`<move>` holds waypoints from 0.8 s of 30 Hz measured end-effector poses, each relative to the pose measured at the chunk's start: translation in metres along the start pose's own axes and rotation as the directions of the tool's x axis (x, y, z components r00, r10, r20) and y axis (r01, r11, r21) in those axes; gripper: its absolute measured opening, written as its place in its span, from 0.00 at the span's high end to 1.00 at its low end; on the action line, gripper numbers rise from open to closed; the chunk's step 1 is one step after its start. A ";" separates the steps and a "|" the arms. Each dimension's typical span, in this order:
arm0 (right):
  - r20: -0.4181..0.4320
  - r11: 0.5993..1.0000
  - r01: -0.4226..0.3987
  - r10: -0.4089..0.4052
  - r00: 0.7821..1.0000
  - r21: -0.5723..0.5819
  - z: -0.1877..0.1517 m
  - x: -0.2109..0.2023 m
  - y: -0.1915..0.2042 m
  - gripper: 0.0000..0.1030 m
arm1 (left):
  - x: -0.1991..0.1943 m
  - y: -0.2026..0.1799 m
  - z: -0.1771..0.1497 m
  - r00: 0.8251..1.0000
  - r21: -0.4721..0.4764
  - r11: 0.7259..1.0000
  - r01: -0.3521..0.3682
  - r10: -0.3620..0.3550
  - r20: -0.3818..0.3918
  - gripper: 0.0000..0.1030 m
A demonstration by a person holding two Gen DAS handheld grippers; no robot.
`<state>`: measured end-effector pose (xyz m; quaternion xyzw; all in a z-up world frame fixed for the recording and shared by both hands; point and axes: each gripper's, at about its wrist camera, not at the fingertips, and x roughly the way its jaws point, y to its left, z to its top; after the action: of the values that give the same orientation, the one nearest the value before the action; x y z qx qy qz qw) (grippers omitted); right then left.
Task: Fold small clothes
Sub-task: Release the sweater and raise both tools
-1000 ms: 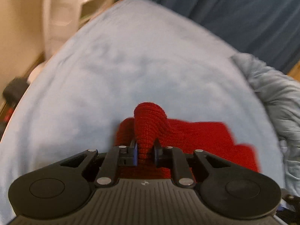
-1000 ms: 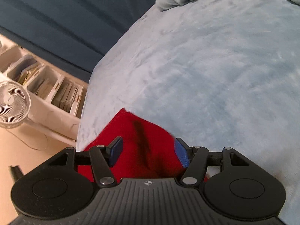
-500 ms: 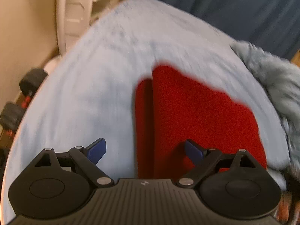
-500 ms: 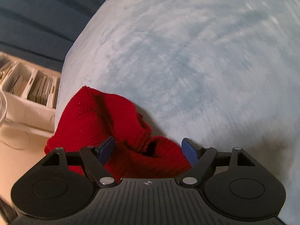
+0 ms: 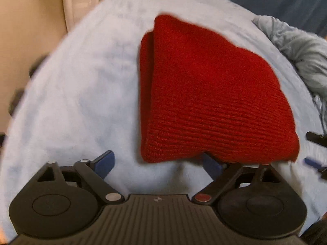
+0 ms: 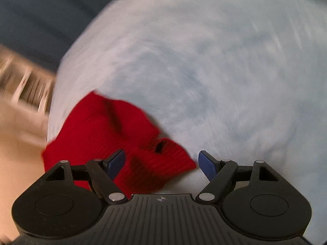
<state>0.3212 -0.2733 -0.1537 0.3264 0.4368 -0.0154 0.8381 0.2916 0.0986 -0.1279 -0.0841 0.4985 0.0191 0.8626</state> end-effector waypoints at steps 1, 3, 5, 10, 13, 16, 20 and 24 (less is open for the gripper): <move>0.012 0.996 0.004 -0.003 1.000 -0.085 -0.007 -0.012 0.010 0.19 | -0.012 -0.004 -0.003 1.000 0.017 0.999 -0.028 0.027 0.014 0.00; 0.024 0.967 0.021 -0.015 1.000 -0.254 -0.025 -0.036 0.029 0.15 | -0.041 -0.013 -0.012 0.996 0.049 0.997 -0.062 0.059 0.059 0.00; 0.039 0.918 0.023 -0.008 0.999 -0.397 -0.049 -0.061 0.046 0.13 | -0.065 -0.022 -0.022 0.995 0.062 0.995 -0.074 0.069 0.073 0.00; 0.121 0.813 0.070 0.001 0.993 -0.577 -0.101 -0.113 0.076 0.06 | -0.113 -0.039 -0.046 0.987 0.058 0.988 -0.141 0.136 0.087 0.00; 0.138 0.781 0.072 0.018 0.990 -0.621 -0.118 -0.133 0.084 0.05 | -0.140 -0.046 -0.068 0.982 0.053 0.987 -0.154 0.147 0.121 0.00; 0.152 0.764 0.081 0.022 0.988 -0.639 -0.126 -0.148 0.089 0.05 | -0.160 -0.051 -0.085 0.981 0.061 0.988 -0.144 0.134 0.143 0.00; 0.166 0.755 0.088 0.029 0.986 -0.650 -0.131 -0.164 0.093 0.05 | -0.178 -0.057 -0.095 0.974 0.077 0.985 -0.151 0.135 0.183 0.00; 0.181 0.746 0.089 0.043 0.982 -0.659 -0.135 -0.175 0.095 0.05 | -0.189 -0.064 -0.099 0.968 0.091 0.983 -0.159 0.137 0.210 0.00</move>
<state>0.1449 -0.1683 -0.0275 -0.0017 0.3380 0.1002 0.9358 0.1193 0.0291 -0.0049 0.0021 0.4134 0.0652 0.9082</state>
